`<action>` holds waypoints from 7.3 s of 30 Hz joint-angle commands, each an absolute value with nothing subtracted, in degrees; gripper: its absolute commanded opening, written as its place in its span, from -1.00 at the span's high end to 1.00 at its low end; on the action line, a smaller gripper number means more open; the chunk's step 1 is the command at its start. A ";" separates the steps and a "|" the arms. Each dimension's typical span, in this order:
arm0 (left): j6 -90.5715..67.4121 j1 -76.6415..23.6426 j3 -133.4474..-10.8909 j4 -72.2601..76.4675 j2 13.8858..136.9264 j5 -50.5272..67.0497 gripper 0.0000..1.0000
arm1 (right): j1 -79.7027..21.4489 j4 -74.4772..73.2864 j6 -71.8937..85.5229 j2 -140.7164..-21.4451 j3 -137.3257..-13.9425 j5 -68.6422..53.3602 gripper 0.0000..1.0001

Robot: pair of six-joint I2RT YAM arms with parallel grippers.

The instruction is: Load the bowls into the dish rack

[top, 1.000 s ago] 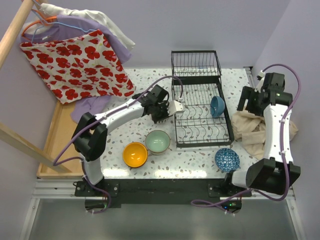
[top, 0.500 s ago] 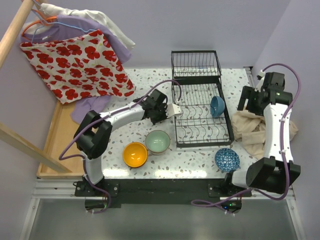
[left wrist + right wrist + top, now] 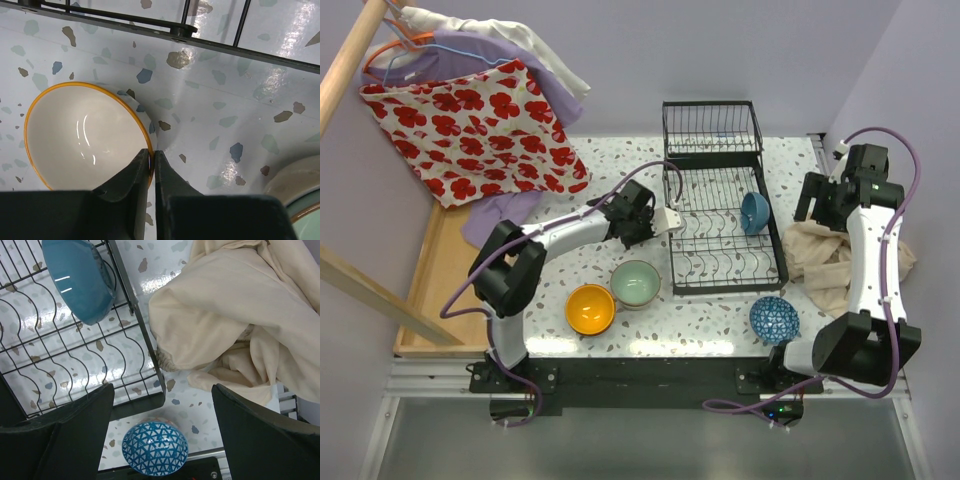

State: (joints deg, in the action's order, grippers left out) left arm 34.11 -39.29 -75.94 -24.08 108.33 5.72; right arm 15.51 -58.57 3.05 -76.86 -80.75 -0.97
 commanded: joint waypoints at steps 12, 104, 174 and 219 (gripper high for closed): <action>33.84 -38.85 -77.25 -21.79 110.66 4.04 0.88 | 15.82 -57.04 3.08 -74.62 -79.98 -0.18 -0.67; -30.39 -41.40 -99.56 15.08 130.43 18.04 -0.28 | 15.73 -64.77 -5.36 -77.34 -83.76 10.11 -0.68; 40.27 -54.76 -64.25 -39.12 87.71 20.30 -0.07 | 15.82 -60.91 -5.01 -71.10 -81.91 -18.81 -0.75; 40.34 -54.76 -71.99 -42.19 83.50 17.04 1.00 | 15.82 -60.82 -4.31 -72.77 -82.27 -17.75 -0.74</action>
